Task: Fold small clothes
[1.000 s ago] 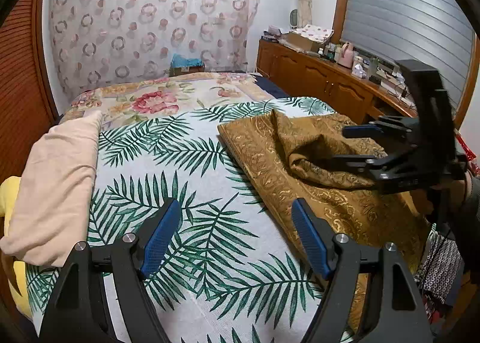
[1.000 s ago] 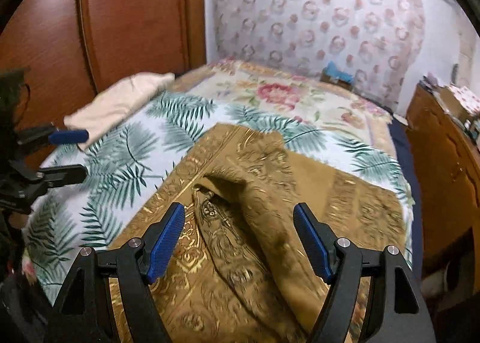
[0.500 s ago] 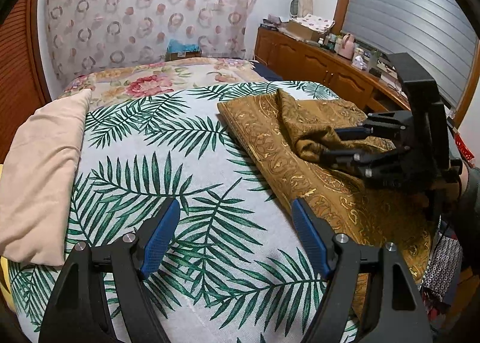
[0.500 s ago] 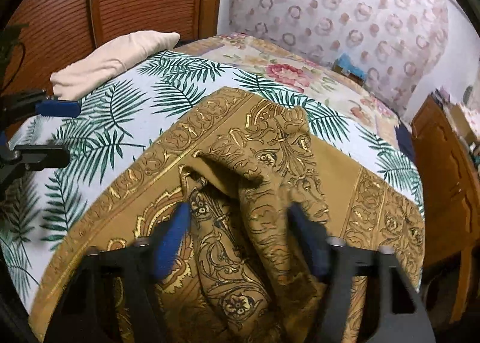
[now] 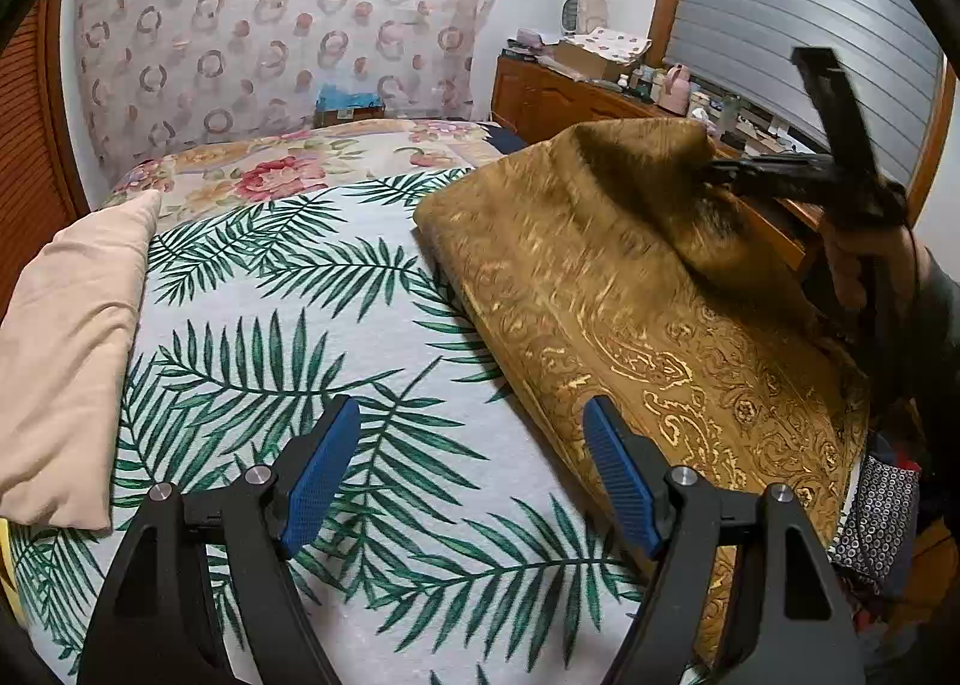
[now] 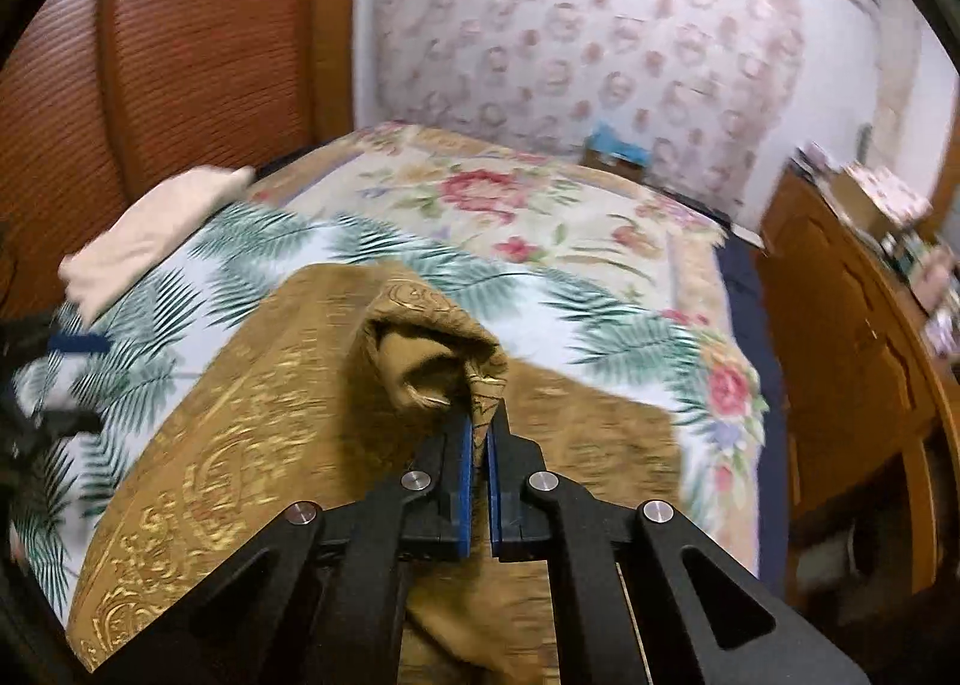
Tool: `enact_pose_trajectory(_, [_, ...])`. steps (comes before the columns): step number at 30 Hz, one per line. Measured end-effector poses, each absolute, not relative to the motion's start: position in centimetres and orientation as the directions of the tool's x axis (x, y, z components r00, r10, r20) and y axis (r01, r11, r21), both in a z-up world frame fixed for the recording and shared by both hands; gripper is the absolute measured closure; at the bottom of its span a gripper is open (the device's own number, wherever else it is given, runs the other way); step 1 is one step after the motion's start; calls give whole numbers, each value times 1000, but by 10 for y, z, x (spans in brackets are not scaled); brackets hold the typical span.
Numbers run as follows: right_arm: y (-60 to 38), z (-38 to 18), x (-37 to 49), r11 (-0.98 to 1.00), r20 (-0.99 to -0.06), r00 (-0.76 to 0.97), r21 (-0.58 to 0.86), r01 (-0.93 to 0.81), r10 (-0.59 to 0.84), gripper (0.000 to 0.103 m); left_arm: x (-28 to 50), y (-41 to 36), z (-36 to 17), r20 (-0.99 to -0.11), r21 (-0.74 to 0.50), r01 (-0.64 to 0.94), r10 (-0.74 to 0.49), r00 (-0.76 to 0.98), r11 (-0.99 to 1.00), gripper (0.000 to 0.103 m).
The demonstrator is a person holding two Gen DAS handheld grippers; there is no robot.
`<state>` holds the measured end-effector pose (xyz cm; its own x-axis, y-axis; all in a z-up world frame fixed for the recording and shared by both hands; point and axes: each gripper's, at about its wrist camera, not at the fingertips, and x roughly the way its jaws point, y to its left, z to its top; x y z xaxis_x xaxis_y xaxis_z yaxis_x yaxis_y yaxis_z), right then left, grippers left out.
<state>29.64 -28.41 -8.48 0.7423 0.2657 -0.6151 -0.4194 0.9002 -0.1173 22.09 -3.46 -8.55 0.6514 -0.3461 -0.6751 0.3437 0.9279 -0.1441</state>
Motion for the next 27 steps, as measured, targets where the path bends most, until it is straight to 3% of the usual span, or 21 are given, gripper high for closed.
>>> enact_pose_trajectory(9, [-350, -100, 345, 992, -665, 742, -21, -128, 82, 99, 209, -45, -82, -675, -132, 361, -350, 650, 923, 26])
enact_pose_trajectory(14, [-337, -98, 312, 972, -637, 745, 32, -233, 200, 93, 205, -45, -82, -675, -135, 355, -348, 650, 925, 26])
enact_pose_trajectory(16, [-322, -99, 304, 955, -640, 729, 25, -295, 242, 79, 206, -47, -83, -676, -137, 352, -347, 650, 926, 26])
enact_pose_trajectory(18, [-312, -103, 301, 941, -648, 710, 30, -336, 274, 54, 206, -49, -83, -677, -137, 354, -349, 649, 925, 26])
enact_pose_trajectory(23, [-288, -132, 322, 924, -745, 629, -44, -379, 222, 51, 207, -53, -90, -692, -135, 352, -343, 635, 926, 26])
enact_pose_trajectory(25, [-287, -142, 329, 922, -773, 596, -38, -386, 217, 51, 207, -53, -93, -697, -137, 350, -341, 630, 927, 26])
enact_pose_trajectory(26, [-288, -142, 330, 918, -771, 589, -16, -397, 241, 68, 206, -53, -94, -700, -138, 349, -341, 628, 927, 26])
enact_pose_trajectory(27, [-290, -140, 327, 910, -766, 582, 10, -415, 274, 101, 206, -53, -95, -701, -139, 349, -341, 626, 927, 26])
